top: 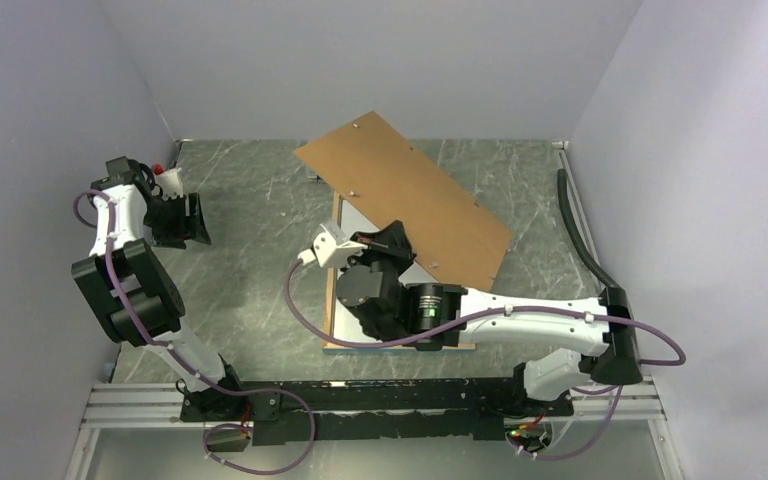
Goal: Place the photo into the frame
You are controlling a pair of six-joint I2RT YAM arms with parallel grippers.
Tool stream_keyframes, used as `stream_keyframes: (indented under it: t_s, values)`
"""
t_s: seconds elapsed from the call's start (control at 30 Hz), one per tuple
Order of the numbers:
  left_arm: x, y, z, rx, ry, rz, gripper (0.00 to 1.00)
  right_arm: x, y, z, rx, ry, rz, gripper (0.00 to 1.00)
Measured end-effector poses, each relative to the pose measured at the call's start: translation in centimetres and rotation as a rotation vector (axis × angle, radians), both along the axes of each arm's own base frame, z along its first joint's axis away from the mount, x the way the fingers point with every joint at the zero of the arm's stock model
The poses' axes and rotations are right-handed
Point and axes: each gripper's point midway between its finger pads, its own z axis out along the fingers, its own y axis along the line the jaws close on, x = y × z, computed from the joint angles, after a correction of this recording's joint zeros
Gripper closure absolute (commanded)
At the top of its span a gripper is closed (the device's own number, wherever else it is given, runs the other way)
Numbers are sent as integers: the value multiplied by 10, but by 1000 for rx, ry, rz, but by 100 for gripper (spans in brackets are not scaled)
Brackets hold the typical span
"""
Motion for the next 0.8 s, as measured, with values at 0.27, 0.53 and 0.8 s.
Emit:
stream_keyframes:
  t_s: [0.27, 0.53, 0.8]
  values:
    - [0, -1, 3, -3, -9, -2, 31, -3, 28, -60, -20, 89, 56, 100]
    - [-1, -3, 6, -2, -20, -4, 30, -12, 48, -139, -105, 227, 114, 100]
    - [-4, -5, 3, -9, -9, -5, 30, -19, 58, -172, -109, 292, 95, 100]
